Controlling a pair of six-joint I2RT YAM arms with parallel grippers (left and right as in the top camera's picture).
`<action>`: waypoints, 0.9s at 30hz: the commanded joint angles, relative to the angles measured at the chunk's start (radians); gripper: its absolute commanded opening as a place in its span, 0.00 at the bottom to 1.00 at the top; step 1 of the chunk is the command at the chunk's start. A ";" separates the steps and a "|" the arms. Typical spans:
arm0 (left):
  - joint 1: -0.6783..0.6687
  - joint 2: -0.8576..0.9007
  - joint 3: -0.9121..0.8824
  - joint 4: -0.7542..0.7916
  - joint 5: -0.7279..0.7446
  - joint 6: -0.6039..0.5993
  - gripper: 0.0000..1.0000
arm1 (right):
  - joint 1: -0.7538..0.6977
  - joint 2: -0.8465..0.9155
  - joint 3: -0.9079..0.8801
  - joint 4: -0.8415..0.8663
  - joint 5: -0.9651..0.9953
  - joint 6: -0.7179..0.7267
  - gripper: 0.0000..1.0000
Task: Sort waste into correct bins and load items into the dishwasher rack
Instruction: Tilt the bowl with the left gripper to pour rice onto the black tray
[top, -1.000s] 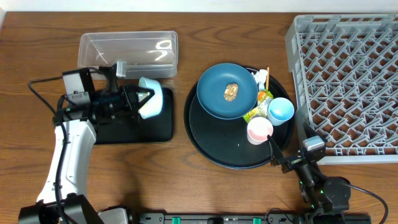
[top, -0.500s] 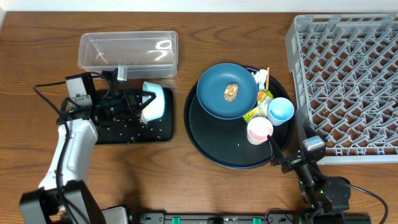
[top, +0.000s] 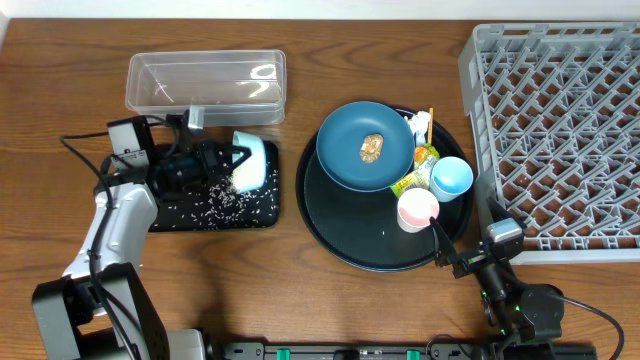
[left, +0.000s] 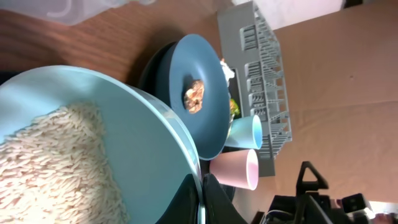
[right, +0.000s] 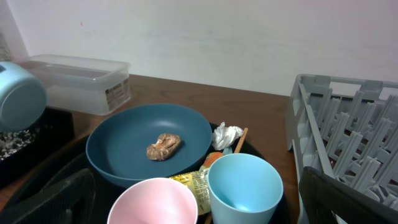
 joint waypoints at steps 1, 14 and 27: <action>0.030 -0.003 0.000 0.013 0.082 -0.072 0.06 | -0.013 -0.001 -0.002 -0.005 0.003 -0.011 0.99; 0.119 0.002 0.000 -0.039 0.094 -0.140 0.06 | -0.013 -0.001 -0.002 -0.005 0.003 -0.011 0.99; 0.126 0.002 0.000 -0.044 0.128 -0.152 0.06 | -0.013 -0.001 -0.002 -0.005 0.003 -0.011 0.99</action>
